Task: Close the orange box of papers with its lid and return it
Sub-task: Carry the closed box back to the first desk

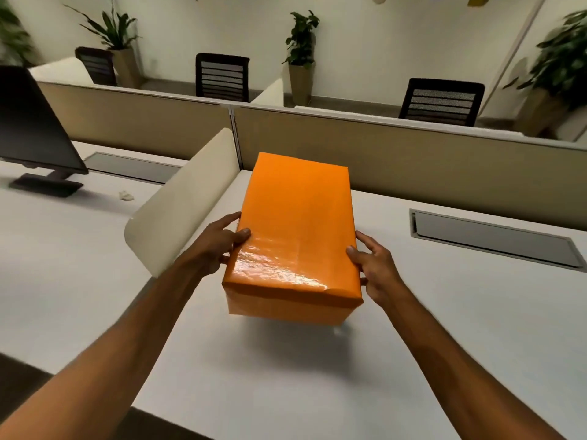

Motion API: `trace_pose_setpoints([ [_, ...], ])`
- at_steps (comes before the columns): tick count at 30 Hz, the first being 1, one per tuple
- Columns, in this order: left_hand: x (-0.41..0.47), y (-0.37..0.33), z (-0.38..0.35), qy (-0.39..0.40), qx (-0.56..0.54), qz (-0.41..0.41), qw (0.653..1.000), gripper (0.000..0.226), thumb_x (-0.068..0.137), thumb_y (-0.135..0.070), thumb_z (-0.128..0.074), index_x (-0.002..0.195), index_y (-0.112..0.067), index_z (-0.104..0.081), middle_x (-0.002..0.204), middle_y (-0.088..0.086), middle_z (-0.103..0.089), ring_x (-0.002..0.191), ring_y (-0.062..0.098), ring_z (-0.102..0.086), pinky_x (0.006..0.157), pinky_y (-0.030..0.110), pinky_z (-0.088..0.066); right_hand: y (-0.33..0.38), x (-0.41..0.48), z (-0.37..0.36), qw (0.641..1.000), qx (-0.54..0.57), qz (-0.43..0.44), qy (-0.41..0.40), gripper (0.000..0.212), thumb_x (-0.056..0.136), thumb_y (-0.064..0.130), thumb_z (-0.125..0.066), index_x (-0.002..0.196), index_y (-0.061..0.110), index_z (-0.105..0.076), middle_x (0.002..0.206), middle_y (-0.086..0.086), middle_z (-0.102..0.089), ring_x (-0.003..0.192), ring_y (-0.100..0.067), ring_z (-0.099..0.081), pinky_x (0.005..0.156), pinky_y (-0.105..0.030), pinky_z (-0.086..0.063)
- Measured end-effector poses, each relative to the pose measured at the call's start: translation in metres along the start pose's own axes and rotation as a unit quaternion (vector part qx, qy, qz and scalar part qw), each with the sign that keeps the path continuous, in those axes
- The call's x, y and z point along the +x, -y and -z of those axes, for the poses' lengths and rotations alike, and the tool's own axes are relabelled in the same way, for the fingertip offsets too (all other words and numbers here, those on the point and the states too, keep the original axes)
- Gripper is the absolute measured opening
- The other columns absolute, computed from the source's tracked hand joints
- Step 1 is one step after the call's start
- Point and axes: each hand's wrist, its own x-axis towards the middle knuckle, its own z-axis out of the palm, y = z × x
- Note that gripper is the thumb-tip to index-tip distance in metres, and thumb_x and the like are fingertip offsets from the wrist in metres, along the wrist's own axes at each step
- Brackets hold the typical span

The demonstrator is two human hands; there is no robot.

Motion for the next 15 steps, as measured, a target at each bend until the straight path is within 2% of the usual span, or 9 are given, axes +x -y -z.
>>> trace_pose_setpoints([
  [3,0.032,-0.01,0.029,0.008,0.011,0.006,1.0,0.061,0.094,-0.022,-0.061,0.149,-0.034,-0.038,0.138,0.01,-0.054,0.103,0.032,-0.061,0.069,0.046,-0.054,0.005,0.02,-0.033,1.0,0.001,-0.007,-0.016,0.054,0.093,0.026,-0.063,0.144,0.031,-0.044,0.125,0.001,-0.057,0.102,-0.028,-0.06,0.078,-0.05,-0.051],
  [7,0.076,-0.019,0.058,0.007,0.048,0.008,0.999,0.06,0.095,-0.022,-0.06,0.15,-0.031,-0.037,0.144,0.012,-0.052,0.123,0.041,-0.055,0.098,0.062,-0.047,0.009,0.047,-0.072,0.999,0.007,-0.011,-0.036,0.052,0.093,0.026,-0.064,0.142,0.032,-0.046,0.125,0.001,-0.057,0.102,-0.027,-0.06,0.077,-0.048,-0.052],
  [11,0.114,-0.025,0.077,0.011,0.066,0.008,0.998,0.06,0.096,-0.023,-0.058,0.151,-0.029,-0.034,0.148,0.013,-0.048,0.13,0.042,-0.05,0.103,0.062,-0.042,0.012,0.074,-0.102,0.999,0.009,-0.016,-0.049,0.052,0.093,0.026,-0.064,0.141,0.032,-0.047,0.125,0.002,-0.057,0.1,-0.026,-0.06,0.073,-0.045,-0.053],
  [15,0.149,-0.028,0.089,0.007,0.077,0.009,0.997,0.059,0.098,-0.023,-0.055,0.152,-0.028,-0.033,0.152,0.013,-0.044,0.133,0.041,-0.047,0.106,0.061,-0.04,0.012,0.1,-0.126,0.998,0.007,-0.015,-0.057,0.054,0.093,0.025,-0.064,0.143,0.031,-0.045,0.125,0.002,-0.057,0.089,-0.017,-0.061,0.059,-0.032,-0.054],
])
